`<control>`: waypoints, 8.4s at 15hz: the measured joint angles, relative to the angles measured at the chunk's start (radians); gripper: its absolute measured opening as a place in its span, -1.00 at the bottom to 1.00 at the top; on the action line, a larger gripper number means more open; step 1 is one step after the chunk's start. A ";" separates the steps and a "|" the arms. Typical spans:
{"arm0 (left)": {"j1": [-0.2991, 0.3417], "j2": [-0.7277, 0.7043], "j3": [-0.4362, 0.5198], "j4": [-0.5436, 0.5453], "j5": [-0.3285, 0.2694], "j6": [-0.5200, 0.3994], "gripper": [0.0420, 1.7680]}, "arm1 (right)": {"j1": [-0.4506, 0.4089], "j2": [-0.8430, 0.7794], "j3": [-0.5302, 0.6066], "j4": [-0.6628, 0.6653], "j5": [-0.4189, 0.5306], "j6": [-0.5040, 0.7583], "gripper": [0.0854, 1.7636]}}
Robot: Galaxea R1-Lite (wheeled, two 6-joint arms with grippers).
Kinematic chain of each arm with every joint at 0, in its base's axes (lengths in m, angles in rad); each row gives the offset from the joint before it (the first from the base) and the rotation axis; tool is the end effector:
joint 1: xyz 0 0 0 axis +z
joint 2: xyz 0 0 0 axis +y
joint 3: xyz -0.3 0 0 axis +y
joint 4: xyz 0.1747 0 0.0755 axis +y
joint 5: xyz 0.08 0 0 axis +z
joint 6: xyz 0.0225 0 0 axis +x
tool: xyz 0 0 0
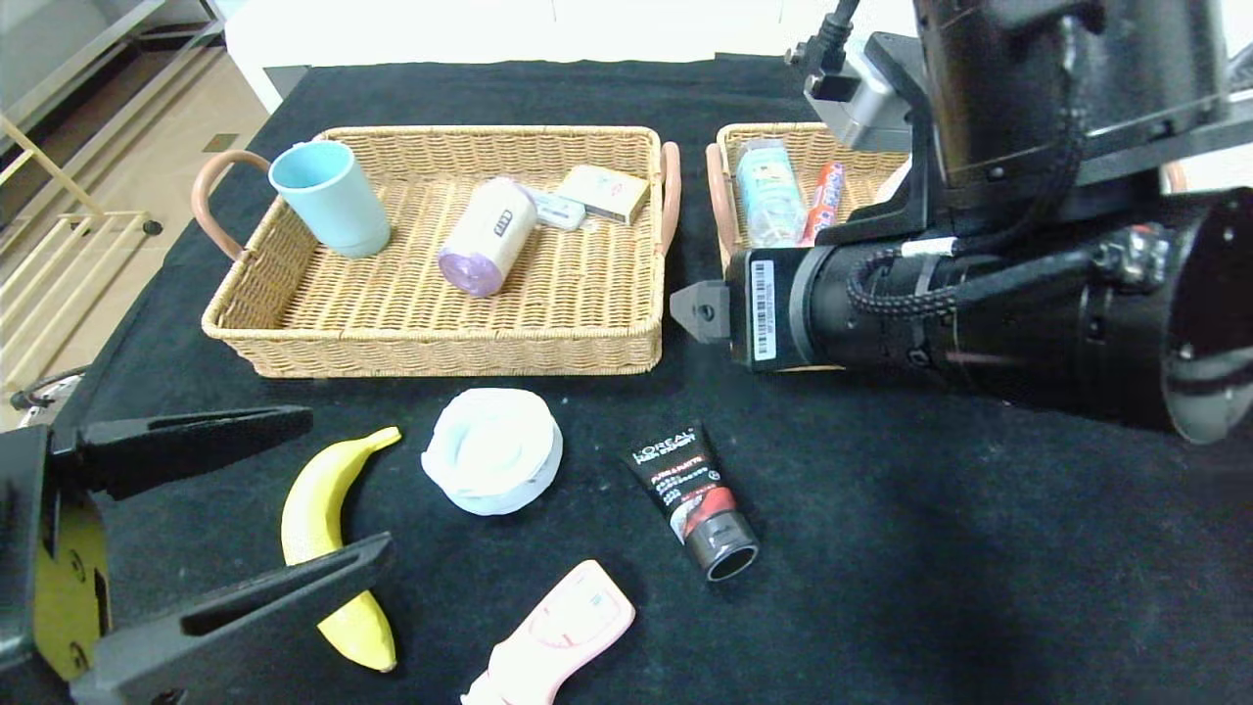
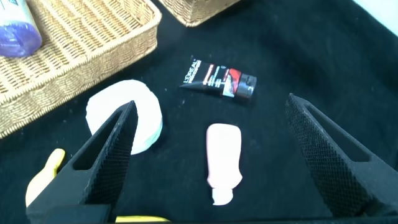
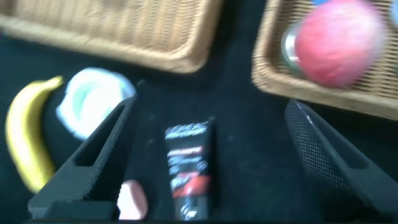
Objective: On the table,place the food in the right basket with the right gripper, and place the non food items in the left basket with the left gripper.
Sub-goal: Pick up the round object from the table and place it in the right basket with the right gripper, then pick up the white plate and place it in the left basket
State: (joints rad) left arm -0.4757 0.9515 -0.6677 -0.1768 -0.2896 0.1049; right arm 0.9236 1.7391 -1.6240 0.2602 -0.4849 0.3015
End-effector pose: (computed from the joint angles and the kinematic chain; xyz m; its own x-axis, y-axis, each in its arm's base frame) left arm 0.0999 -0.0587 0.2570 0.7163 -0.6902 -0.1023 0.6974 0.7128 0.0738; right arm 0.2046 0.2533 0.3141 0.8682 0.3756 -0.3243 -0.3587 0.9266 0.1131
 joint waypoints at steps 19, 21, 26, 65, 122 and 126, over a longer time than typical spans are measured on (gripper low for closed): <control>-0.010 0.049 -0.043 0.018 0.176 0.041 0.94 | -0.204 -0.410 0.983 -0.801 0.721 -0.354 0.92; -0.010 0.061 -0.063 0.019 0.219 0.056 0.94 | -0.223 -0.420 1.012 -0.823 0.729 -0.353 0.92; -0.011 0.130 -0.157 0.148 0.387 0.071 0.94 | -0.260 -0.443 1.031 -0.825 0.740 -0.351 0.93; -0.179 0.765 -0.616 0.453 0.572 -0.262 0.94 | -0.277 -0.453 1.033 -0.826 0.731 -0.353 0.94; 0.104 0.777 -0.873 0.163 0.651 -0.034 -0.89 | -0.298 -0.447 1.029 -0.827 0.730 -0.361 0.94; 0.114 0.804 -0.877 0.151 0.651 -0.029 -0.51 | -0.298 -0.452 1.029 -0.827 0.730 -0.361 0.94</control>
State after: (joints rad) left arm -0.3617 1.7553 -1.5443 -0.0257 0.3617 0.0764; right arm 0.6253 1.2872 -0.5951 -0.5672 0.2449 -0.0591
